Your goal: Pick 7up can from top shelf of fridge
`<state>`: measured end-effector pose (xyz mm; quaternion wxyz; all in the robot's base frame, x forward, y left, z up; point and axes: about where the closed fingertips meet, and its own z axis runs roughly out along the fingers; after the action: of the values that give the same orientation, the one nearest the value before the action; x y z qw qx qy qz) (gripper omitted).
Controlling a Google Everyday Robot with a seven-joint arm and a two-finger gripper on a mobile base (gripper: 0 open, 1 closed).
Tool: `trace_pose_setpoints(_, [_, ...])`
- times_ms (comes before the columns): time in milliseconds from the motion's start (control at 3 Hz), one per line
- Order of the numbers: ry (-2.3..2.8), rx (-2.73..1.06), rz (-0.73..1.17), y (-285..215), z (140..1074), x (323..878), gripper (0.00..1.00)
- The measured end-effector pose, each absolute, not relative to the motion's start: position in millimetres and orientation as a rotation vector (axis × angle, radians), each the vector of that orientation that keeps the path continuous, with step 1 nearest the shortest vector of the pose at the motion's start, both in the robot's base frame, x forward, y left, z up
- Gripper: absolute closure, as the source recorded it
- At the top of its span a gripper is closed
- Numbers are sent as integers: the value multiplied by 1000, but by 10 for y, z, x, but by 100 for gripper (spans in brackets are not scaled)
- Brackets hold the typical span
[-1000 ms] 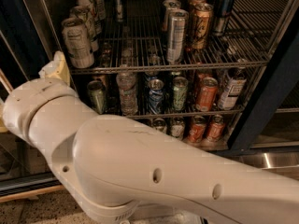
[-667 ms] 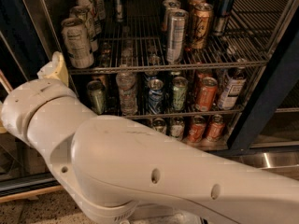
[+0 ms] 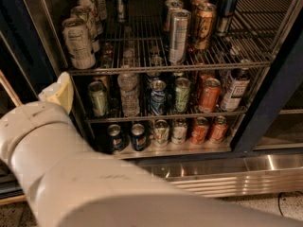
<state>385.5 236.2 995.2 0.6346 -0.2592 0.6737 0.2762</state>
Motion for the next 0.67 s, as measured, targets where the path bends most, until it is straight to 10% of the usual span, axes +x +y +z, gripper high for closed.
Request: trace_pose_setpoints(667, [1608, -523, 492, 2223, 9883, 3709, 0])
